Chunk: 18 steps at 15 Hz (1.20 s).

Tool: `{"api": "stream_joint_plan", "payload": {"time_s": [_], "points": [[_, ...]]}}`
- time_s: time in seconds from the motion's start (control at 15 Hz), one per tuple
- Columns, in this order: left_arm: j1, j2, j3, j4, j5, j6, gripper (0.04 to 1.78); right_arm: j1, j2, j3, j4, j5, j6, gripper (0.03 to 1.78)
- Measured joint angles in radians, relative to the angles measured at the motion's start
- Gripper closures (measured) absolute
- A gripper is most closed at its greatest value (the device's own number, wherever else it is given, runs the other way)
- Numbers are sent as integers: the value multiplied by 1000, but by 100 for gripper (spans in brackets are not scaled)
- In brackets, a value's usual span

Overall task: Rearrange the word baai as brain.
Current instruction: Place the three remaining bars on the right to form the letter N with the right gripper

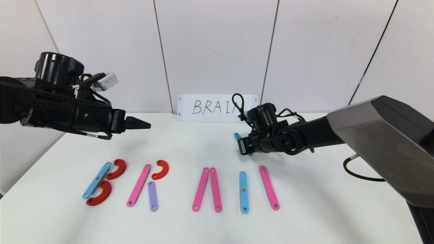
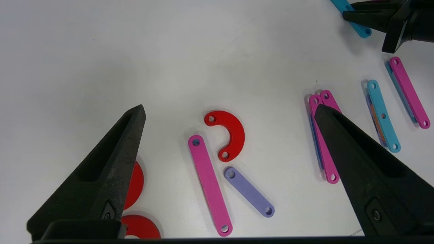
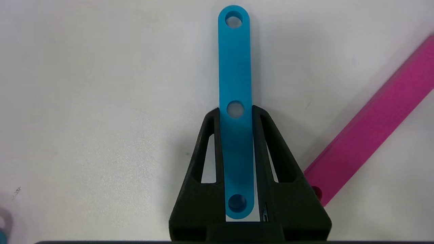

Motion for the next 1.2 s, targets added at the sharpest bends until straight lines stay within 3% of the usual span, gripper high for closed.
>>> {"api": "stream_joint_plan", "payload": {"time_s": [0.2, 0.4, 0.67, 1.0, 1.2], "points": [[0, 0, 0, 0, 0, 0, 8, 0, -86, 57, -3, 0, -2, 153], [0, 1, 0, 0, 0, 0, 8, -7, -220, 218, -16, 6, -5, 153], [-2, 6, 0, 0, 0, 0, 8, -47, -415, 515, -75, 94, -25, 153], [-6, 12, 2, 0, 1, 0, 8, -114, -522, 809, -255, 200, -157, 153], [-7, 13, 2, 0, 2, 0, 8, -136, -504, 874, -344, 211, -181, 153]]}}
